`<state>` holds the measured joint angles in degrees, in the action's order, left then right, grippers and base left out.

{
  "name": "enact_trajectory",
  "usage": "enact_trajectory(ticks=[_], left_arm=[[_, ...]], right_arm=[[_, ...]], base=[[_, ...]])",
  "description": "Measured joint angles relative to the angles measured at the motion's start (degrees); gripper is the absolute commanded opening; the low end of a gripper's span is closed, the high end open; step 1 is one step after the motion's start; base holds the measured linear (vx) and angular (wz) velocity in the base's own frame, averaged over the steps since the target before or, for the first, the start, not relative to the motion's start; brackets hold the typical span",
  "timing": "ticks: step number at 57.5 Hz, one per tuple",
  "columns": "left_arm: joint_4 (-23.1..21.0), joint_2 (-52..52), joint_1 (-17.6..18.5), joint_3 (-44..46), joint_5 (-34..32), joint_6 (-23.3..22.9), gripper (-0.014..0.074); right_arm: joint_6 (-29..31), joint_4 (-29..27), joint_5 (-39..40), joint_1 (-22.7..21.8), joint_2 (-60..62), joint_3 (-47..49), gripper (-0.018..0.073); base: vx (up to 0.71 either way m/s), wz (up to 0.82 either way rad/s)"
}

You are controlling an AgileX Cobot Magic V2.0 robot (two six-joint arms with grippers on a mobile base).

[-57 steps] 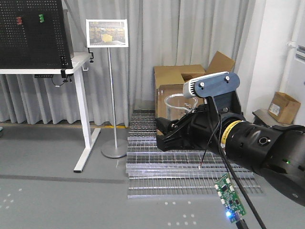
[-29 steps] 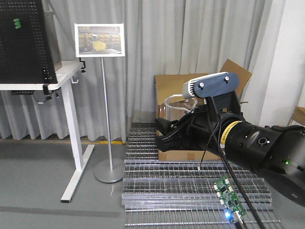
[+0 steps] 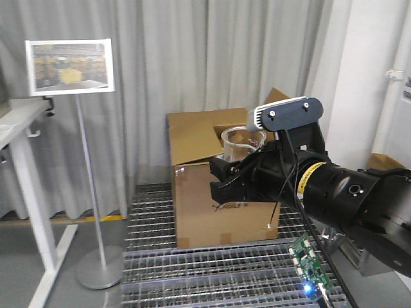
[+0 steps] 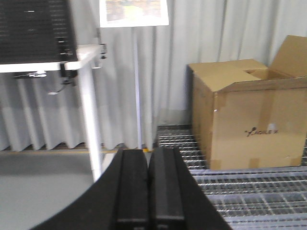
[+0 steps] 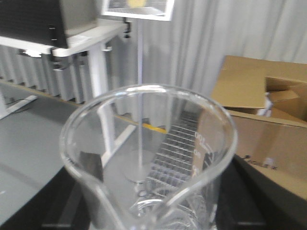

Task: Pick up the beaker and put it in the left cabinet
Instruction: 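Drive the base across the room toward the white cabinet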

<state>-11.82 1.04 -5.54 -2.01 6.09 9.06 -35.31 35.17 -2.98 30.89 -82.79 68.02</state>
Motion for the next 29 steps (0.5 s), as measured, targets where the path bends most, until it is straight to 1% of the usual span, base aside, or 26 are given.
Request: enact_trajectory(ticks=[16,29], left_arm=[[0.00,0.00,0.00,0.00,0.00,0.00,-0.0006],[0.00,0.00,0.00,0.00,0.00,0.00,-0.0006]], right_arm=[[0.00,-0.02,-0.17,0.00,0.00,0.00,0.0177],[0.00,-0.02,-0.17,0.00,0.00,0.00,0.0177]], base=[[0.35,-0.35],[0.28,-0.52]])
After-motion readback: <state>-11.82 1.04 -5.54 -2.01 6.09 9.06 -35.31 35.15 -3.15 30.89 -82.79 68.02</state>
